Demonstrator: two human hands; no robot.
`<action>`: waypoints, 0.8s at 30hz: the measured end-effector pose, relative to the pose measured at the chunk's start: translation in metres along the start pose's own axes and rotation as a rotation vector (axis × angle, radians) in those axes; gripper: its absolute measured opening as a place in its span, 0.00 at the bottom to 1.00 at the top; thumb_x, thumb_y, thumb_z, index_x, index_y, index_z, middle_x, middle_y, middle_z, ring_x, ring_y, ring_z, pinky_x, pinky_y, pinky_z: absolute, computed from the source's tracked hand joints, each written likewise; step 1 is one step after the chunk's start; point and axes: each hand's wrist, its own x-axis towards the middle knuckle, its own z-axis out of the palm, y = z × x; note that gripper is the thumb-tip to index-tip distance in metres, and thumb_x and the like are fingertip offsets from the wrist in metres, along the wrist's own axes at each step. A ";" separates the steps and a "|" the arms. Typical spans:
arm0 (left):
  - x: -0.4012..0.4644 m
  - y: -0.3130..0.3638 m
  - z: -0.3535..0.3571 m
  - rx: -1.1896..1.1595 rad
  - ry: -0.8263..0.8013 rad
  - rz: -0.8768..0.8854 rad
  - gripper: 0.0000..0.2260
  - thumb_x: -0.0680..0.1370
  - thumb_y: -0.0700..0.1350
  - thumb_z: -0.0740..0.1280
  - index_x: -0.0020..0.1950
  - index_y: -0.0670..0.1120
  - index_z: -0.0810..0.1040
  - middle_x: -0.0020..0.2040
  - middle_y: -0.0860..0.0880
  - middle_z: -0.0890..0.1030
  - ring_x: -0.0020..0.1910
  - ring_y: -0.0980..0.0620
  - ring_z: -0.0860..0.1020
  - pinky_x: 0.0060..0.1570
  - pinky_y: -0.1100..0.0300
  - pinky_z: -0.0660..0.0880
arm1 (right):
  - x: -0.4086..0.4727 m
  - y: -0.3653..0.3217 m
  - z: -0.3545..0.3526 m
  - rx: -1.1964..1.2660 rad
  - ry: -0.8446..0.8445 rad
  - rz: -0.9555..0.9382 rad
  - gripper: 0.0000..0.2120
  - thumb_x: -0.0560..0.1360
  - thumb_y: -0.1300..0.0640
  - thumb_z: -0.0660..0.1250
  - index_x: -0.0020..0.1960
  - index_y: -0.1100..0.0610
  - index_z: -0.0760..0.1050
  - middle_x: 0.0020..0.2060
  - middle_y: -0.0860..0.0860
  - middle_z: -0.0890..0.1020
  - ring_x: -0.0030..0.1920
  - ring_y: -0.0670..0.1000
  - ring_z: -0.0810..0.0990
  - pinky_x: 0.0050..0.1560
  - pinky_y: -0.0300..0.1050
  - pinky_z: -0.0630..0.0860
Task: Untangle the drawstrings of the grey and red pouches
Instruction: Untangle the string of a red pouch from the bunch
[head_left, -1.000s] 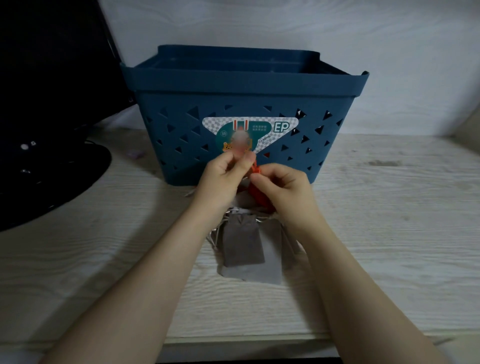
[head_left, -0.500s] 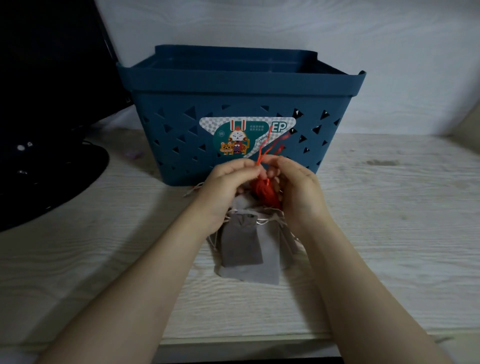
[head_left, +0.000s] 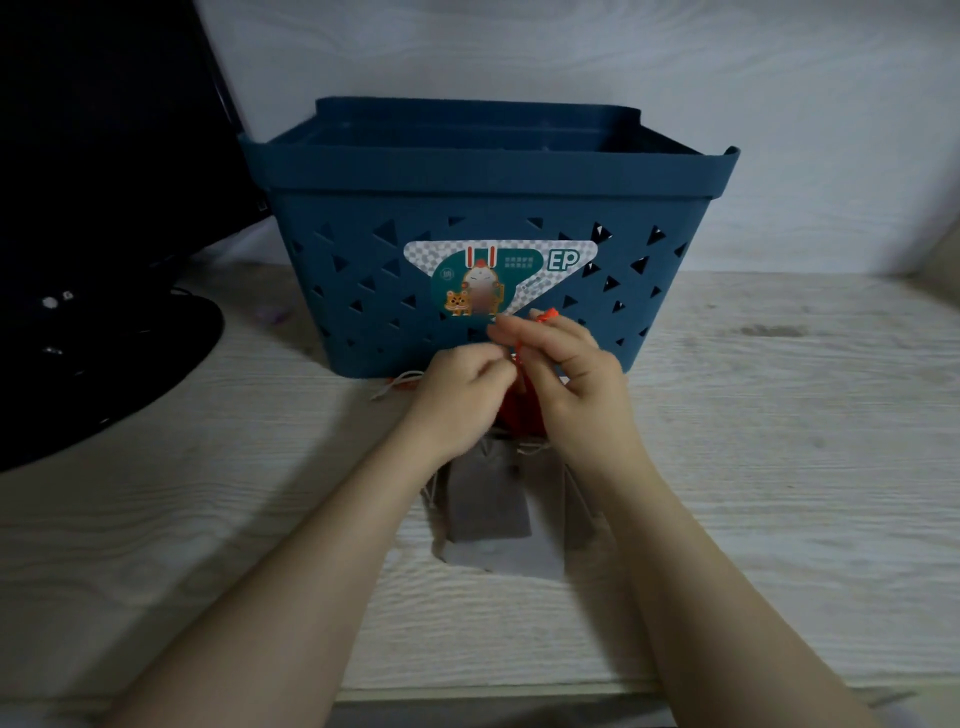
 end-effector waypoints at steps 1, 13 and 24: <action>-0.001 0.000 0.000 0.088 -0.030 0.047 0.10 0.68 0.46 0.56 0.26 0.49 0.63 0.27 0.50 0.66 0.31 0.53 0.65 0.34 0.54 0.58 | 0.000 0.001 0.001 0.011 -0.018 -0.002 0.14 0.75 0.63 0.61 0.55 0.52 0.80 0.52 0.50 0.82 0.60 0.49 0.75 0.64 0.43 0.70; 0.003 -0.009 0.000 -0.102 0.038 -0.022 0.16 0.78 0.44 0.61 0.29 0.49 0.70 0.29 0.51 0.69 0.30 0.58 0.67 0.36 0.56 0.63 | 0.002 0.001 -0.008 -0.072 -0.120 0.030 0.23 0.76 0.66 0.62 0.67 0.49 0.67 0.45 0.39 0.81 0.49 0.39 0.78 0.52 0.32 0.72; 0.007 -0.010 -0.002 -0.205 0.220 -0.009 0.15 0.75 0.45 0.66 0.32 0.36 0.75 0.36 0.44 0.73 0.37 0.54 0.72 0.43 0.59 0.68 | 0.003 0.000 -0.008 -0.287 0.130 -0.080 0.07 0.72 0.54 0.66 0.42 0.56 0.81 0.37 0.48 0.81 0.42 0.51 0.78 0.45 0.43 0.72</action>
